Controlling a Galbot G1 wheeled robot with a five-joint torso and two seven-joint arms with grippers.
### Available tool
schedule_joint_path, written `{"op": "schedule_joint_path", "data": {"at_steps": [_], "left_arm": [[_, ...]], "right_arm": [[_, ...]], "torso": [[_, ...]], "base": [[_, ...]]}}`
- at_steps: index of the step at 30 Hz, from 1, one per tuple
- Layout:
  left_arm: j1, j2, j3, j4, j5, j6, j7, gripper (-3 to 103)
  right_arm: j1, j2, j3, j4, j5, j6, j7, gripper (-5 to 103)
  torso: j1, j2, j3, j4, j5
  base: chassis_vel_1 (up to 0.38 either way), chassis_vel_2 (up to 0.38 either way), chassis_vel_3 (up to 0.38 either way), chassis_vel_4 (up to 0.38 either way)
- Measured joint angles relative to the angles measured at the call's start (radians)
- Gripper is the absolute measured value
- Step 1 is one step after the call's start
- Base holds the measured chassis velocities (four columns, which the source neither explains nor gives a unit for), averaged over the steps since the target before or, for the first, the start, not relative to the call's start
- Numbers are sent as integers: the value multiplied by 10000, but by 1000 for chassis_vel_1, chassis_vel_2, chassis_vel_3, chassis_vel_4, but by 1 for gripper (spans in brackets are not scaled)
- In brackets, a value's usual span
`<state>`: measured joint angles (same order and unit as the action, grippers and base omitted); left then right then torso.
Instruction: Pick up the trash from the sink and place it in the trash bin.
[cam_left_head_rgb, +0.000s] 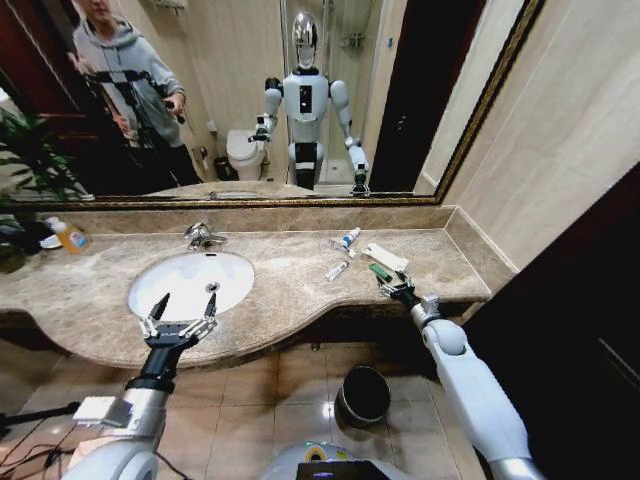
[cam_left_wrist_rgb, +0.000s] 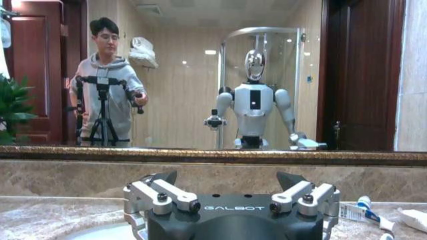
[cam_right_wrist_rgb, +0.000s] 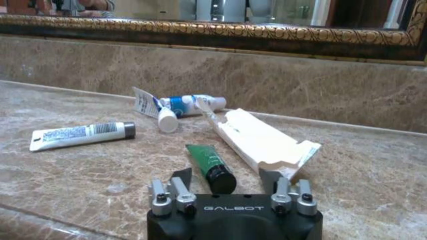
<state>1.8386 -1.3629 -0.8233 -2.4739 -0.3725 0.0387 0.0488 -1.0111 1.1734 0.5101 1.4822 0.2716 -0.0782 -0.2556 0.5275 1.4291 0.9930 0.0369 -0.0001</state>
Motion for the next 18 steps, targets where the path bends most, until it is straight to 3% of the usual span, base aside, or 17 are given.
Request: {"op": "schedule_joint_path", "data": {"at_steps": [2, 4, 5, 9, 11, 18], "left_arm": [[0, 1, 0, 0, 0, 0, 0, 100], [1, 0, 0, 0, 0, 0, 0, 100], [0, 0, 0, 0, 0, 0, 0, 100], [0, 0, 0, 0, 0, 0, 0, 100], [0, 0, 0, 0, 0, 0, 0, 100], [0, 0, 0, 0, 0, 0, 0, 100]], "right_arm": [[-30, 12, 4, 59, 17, 0, -6, 62], [-39, 16, 7, 76, 18, -1, -6, 62], [-78, 31, 24, 151, 18, -16, -4, 54], [-188, 53, 71, 374, 19, -40, 4, 41], [-240, 56, 104, 463, 21, -41, 8, 41], [-780, -1, 503, 1176, 104, -76, 6, 18]], "torso": [[0, 0, 0, 0, 1], [0, 0, 1, 0, 1], [1, -1, 1, 0, 1], [1, 0, 1, 0, 1], [1, 0, 1, 0, 1], [0, 0, 1, -1, 0]], "base": [[0, 0, 0, 0], [0, 0, 0, 0], [0, 0, 0, 0], [0, 0, 0, 0], [0, 0, 0, 0], [0, 0, 0, 0]]}}
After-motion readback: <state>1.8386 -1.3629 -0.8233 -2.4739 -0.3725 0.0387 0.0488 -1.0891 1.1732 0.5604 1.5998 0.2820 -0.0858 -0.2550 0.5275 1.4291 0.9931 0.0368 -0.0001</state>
